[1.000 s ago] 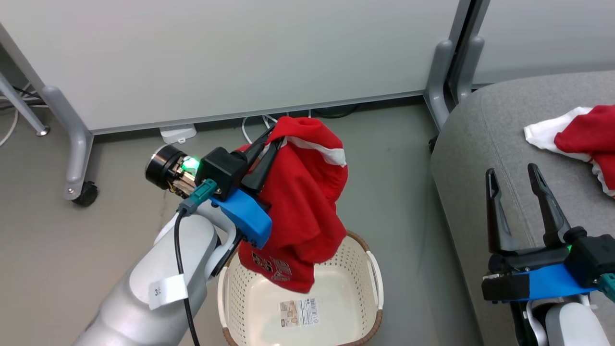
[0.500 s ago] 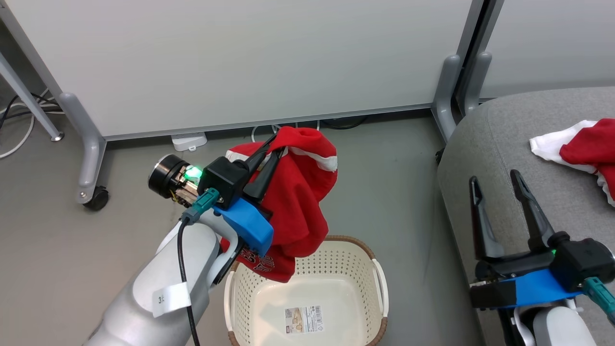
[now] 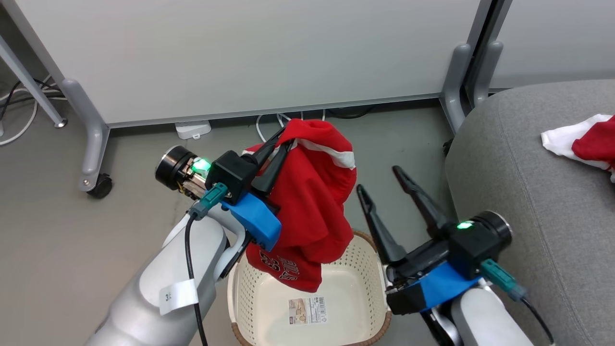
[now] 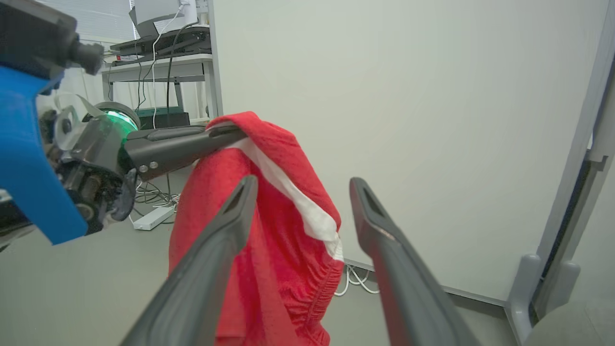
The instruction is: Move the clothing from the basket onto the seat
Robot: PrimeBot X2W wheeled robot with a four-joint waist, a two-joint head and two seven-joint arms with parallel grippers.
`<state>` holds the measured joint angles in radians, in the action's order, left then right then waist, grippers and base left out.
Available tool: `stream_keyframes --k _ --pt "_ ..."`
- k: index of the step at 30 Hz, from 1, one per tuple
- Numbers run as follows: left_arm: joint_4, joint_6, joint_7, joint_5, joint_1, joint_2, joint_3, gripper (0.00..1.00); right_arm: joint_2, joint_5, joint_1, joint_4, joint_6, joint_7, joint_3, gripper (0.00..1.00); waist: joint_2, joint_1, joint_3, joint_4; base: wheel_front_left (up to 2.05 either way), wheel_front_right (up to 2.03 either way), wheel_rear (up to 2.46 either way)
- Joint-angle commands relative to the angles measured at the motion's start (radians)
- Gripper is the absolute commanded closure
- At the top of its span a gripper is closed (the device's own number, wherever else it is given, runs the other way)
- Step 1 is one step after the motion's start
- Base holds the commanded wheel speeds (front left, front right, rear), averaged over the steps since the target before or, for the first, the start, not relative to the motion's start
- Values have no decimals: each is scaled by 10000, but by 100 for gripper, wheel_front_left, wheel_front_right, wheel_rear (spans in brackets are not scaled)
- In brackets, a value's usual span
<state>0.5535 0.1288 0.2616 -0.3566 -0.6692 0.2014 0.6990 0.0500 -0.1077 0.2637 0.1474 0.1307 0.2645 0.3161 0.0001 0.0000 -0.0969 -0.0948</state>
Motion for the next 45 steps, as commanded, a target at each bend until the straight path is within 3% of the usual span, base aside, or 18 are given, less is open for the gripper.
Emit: stream_keyframes --k 1,11,24,25,26,27,45 --pt "-42 12 51 46 -132 -34 31 100 8 -49 232 178 1 -1 198 0 -1 0 -36 -36 0 0 0" --pt "-112 22 51 37 -491 -349 474 100 10 -202 1913 2067 1 -3 1722 0 -1 0 -315 -392 0 0 0" --pt "-338 21 51 -143 -1100 -720 1027 100 9 -721 3335 4236 1 -3 2052 0 -1 0 -774 -930 0 0 0" --pt "-354 21 51 -133 -1133 -741 1040 100 9 -819 3427 4349 1 -3 2142 20 -1 0 -795 -949 0 0 0" --pt "-367 21 51 -142 -1155 -754 1046 100 10 -936 3485 4464 1 -1 2233 93 -1 0 -805 -963 0 0 0" --pt "-373 21 51 -152 -1167 -763 1054 100 10 -1067 3537 4548 1 -1 2311 100 -1 0 -811 -972 0 0 0" --pt "-371 22 51 -178 -1093 -673 968 100 10 -1180 3564 4496 1 -1 2341 100 -1 0 -795 -860 0 0 0"
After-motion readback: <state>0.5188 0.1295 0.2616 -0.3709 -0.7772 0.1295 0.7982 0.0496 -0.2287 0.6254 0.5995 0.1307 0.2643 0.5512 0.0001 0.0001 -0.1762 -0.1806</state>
